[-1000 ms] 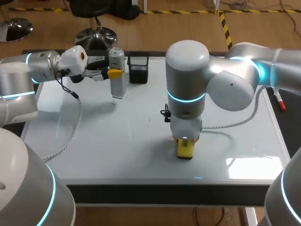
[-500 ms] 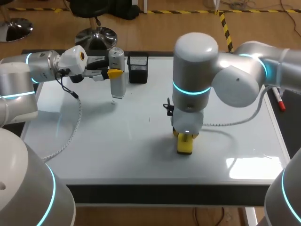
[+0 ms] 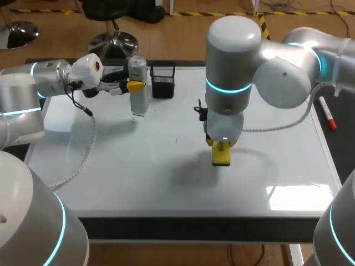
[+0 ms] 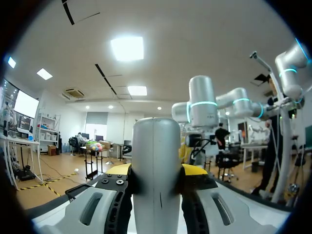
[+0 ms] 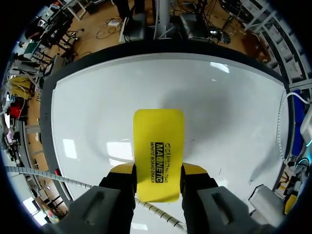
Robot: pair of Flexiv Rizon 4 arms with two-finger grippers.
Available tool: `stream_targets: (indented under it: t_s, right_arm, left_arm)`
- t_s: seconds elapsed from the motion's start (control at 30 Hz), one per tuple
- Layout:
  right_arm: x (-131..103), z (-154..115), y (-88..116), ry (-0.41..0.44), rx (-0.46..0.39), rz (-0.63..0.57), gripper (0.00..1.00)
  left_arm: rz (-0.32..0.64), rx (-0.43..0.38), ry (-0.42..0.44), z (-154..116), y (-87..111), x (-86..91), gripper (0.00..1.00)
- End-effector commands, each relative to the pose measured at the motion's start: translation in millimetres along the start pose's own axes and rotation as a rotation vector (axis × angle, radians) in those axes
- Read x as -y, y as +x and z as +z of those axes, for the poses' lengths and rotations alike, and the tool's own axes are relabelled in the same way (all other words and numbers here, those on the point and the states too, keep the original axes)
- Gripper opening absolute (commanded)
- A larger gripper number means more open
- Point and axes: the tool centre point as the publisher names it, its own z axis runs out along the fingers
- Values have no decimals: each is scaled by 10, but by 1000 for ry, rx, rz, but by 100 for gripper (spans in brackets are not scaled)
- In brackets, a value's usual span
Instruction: Pick up the inspection probe, press it on each red-marked spot on the whiteboard one by one, put down the probe, pick up the eraser, and wipe off all the red marks.
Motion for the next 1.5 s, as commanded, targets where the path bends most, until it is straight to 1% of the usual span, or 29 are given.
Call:
stream_targets:
  t_s: [0.03,0.33,0.47,0.5,0.63,0.77,0.8,0.97,1.0,1.03,1.07,1.2,1.23,1.3,1.43,1.5]
  right_arm:
    - [64,-41,2,-6,-6,-12,0]
    - [208,-61,16,-7,-9,-21,0]
    - [325,-46,17,-2,-9,-23,0]
    - [355,-55,17,-4,2,-26,0]
    - [471,-106,33,11,-6,-30,0]
    - [632,-86,77,9,-1,-35,0]
    - [671,-86,81,15,-16,-47,0]
    - [871,-77,133,19,-24,-67,0]
    - [916,-74,146,26,-37,-69,0]
    - [956,-76,155,20,-27,-73,0]
    - [997,-81,166,26,-40,-72,0]
    - [1193,-72,194,24,-42,-66,0]
    - [1247,-70,196,22,-24,-61,0]
    - [1348,-59,191,22,-33,-61,0]
    - [1561,-49,164,9,17,-60,0]
    - [1665,-52,145,8,26,-66,0]
  left_arm:
    - [2,1,0,6,2,7,0]
    - [2,1,0,6,2,7,0]
    - [2,1,0,6,2,7,0]
    - [2,1,0,6,2,7,0]
    - [2,1,0,6,2,7,0]
    - [2,1,0,6,2,7,0]
    - [2,1,0,6,2,7,0]
    - [2,1,0,6,2,7,0]
    - [2,1,0,6,2,7,0]
    - [2,1,0,6,2,7,0]
    - [2,1,0,6,2,7,0]
    - [2,1,0,6,2,7,0]
    - [2,1,0,6,2,7,0]
    - [2,1,0,6,2,7,0]
    - [2,1,0,6,2,7,0]
    - [2,1,0,6,2,7,0]
